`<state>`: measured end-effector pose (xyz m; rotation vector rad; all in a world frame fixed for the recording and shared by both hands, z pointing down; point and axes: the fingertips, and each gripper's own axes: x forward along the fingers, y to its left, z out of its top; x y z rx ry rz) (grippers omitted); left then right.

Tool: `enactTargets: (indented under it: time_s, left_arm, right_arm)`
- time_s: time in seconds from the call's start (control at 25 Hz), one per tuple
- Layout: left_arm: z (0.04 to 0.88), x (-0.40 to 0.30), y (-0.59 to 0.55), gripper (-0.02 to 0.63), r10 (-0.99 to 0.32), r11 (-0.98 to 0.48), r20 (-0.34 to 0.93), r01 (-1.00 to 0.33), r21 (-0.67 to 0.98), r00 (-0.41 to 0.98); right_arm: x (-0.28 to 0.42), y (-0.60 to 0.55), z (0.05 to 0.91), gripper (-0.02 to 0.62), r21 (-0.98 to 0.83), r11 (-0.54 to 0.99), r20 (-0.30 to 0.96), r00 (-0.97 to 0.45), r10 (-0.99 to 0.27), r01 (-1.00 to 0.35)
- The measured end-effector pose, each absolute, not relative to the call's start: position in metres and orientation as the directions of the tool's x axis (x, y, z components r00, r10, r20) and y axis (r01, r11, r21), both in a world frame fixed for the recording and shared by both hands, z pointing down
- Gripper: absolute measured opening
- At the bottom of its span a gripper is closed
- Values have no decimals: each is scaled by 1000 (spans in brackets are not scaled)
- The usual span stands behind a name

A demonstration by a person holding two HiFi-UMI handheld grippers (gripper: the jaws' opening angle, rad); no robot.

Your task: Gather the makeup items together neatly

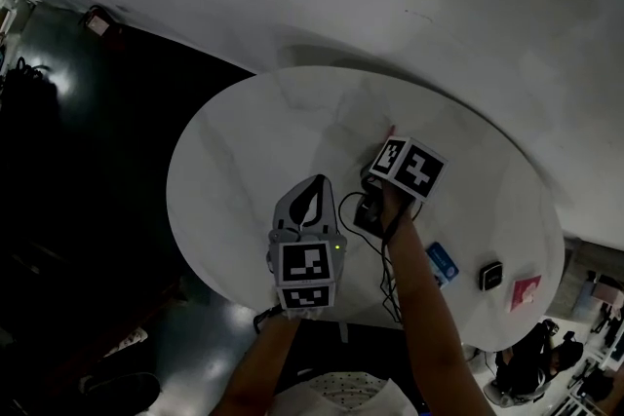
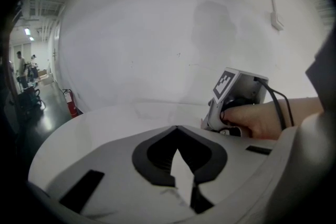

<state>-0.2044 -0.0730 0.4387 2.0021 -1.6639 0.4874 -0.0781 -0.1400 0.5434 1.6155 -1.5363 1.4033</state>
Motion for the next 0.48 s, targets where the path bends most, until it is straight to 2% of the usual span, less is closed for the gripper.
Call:
enactTargets:
  time_s: [0.48]
  left_arm:
    - [442, -207, -66, 18, -802, -124, 566, -980, 157, 192]
  right_arm:
    - [-81, -141, 542, 97, -325, -224, 880, -207, -428, -919]
